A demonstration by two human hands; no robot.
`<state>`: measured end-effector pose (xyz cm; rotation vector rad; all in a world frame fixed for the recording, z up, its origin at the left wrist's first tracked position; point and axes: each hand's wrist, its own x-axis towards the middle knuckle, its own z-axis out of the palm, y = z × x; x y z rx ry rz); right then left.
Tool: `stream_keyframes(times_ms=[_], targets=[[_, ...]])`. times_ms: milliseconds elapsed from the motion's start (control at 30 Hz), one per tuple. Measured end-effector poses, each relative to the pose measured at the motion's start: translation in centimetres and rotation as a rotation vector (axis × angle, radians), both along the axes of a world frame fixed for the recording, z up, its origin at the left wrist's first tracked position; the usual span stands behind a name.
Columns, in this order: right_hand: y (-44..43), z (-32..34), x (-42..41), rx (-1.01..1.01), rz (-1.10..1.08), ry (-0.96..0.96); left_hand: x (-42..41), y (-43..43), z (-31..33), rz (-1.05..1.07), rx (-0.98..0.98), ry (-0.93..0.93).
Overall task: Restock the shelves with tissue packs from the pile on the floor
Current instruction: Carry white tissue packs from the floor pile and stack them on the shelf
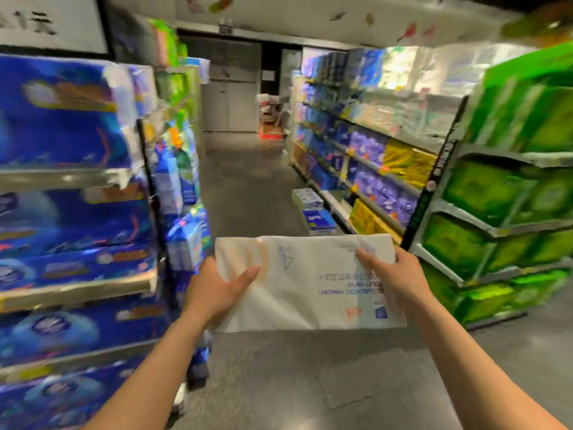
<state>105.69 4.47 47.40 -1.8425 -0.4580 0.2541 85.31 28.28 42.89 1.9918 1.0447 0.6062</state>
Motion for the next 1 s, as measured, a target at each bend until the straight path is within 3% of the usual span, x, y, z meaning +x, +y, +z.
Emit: stream_keyframes(times_ms=[300,533,800,1000], targets=[[5.2,4.6,20.6,0.067,-0.153,-0.092,29.3,10.6,5.3,-0.243,0.054,-0.004],[11.7,4.6,42.4,0.032,-0.254,-0.13,52.7,18.2,6.2,-0.333,0.116,-0.047],[24.9,10.1,66.8,0.003,-0.154,-0.193,75.3,30.4,9.7,-0.269,0.073,-0.08],[37.0,9.8,83.4,0.033,-0.146,-0.249,91.4,43.1,10.1,-0.326,0.014,-0.177]])
